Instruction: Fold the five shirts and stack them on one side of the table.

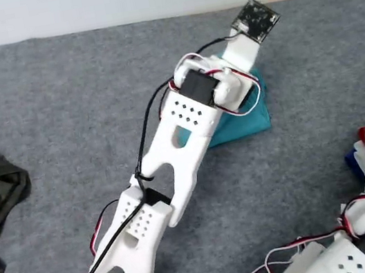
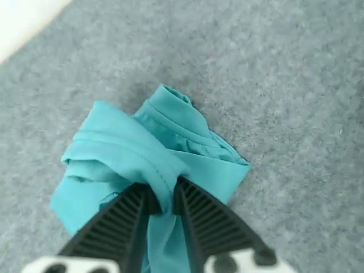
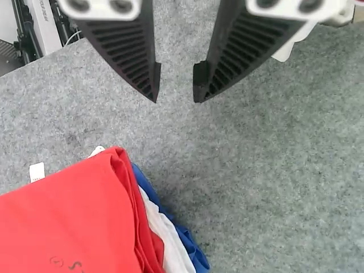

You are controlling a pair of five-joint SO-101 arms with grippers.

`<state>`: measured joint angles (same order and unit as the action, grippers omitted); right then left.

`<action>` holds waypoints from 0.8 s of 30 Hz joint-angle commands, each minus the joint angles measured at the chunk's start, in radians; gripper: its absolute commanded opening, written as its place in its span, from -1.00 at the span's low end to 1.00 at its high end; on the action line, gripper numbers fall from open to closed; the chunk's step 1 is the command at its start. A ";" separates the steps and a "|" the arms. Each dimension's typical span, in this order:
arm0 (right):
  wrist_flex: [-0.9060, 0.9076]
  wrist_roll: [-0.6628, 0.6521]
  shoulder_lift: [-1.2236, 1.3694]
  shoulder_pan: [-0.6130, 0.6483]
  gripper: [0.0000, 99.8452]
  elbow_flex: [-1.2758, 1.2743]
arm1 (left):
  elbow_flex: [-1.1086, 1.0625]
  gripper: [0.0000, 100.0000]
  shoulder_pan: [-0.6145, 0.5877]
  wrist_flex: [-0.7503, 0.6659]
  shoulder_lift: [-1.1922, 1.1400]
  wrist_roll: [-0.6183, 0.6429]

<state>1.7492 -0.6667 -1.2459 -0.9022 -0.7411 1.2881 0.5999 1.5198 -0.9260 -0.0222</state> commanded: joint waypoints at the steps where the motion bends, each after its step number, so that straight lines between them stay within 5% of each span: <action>1: 0.015 -0.006 -0.001 -0.021 -0.79 0.005 | 0.008 -0.99 0.018 -0.041 -0.018 0.008; 5: 0.015 -0.006 -0.001 -0.021 -0.79 0.005 | 0.008 -0.96 0.018 -0.044 -0.037 0.008; 11: 0.015 -0.006 -0.001 -0.021 -0.79 0.005 | 0.028 -0.62 0.014 -0.040 -0.028 0.063; 18: 0.016 -0.006 -0.001 -0.021 -0.79 0.005 | 0.148 -0.62 0.008 0.017 0.012 0.063; 24: 0.010 -0.006 0.001 -0.019 -0.79 0.008 | 0.173 -0.62 -0.120 0.132 0.058 0.063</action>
<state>1.7492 -0.6667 -1.2459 -0.9022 -0.7411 1.4246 0.5539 1.5996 -0.9567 0.0330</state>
